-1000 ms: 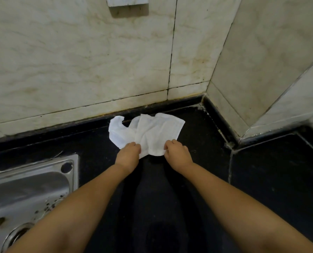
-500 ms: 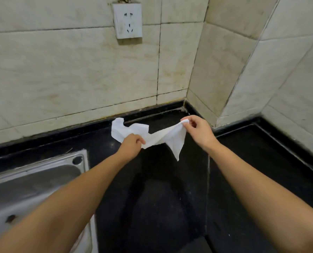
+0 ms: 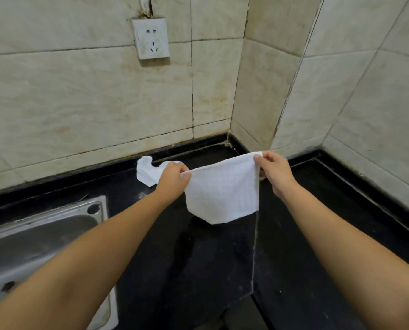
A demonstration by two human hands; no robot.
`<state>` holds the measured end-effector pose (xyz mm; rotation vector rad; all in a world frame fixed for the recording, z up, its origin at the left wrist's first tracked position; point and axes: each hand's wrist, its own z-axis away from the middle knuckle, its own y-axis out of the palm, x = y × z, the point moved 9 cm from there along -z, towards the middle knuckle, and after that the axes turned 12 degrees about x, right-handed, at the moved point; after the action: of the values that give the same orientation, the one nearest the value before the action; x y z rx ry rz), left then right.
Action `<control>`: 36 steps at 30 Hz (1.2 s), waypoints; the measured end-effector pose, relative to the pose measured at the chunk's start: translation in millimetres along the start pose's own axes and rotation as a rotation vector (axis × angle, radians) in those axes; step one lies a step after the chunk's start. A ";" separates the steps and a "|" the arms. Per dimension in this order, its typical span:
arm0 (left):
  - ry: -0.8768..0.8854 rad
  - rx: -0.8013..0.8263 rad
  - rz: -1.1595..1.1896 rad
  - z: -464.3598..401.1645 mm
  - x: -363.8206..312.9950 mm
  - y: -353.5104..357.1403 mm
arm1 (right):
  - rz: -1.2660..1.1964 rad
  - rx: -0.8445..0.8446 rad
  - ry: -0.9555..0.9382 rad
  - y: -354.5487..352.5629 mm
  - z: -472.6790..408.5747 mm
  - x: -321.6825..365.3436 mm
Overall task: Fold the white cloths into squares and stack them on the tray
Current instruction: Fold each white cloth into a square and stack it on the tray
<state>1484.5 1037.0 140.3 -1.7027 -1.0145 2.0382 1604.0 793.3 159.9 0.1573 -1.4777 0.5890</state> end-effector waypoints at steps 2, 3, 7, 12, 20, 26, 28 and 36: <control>-0.035 -0.022 0.119 -7.6 -0.7 -10.8 | -0.037 -0.001 0.027 -8.3 -8.2 -2.0; -0.042 -0.041 0.207 -10.7 -0.4 -17.5 | -0.058 0.003 0.029 -10.9 -12.0 -0.3; -0.073 -0.072 0.546 -15.1 4.0 -31.8 | -0.045 0.059 0.009 -11.3 -21.1 5.3; -0.194 0.195 0.675 1.2 43.5 11.2 | -0.046 0.173 0.049 3.5 -4.5 -24.8; -0.509 0.436 0.547 78.5 125.7 92.9 | 0.162 0.428 0.377 36.2 48.2 -149.6; -0.535 0.362 0.375 72.1 146.9 104.5 | 0.273 0.406 0.388 43.4 31.7 -169.0; -0.486 0.266 0.277 53.6 145.3 91.9 | 0.332 0.367 0.368 45.7 13.0 -165.1; -0.454 0.126 -0.057 -10.6 151.3 81.9 | 0.552 0.246 0.403 50.2 -56.3 -173.3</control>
<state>1472.9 1077.7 -26.9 -1.1586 -1.0189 2.4517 1633.8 813.6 -25.7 -0.1808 -1.0446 1.1765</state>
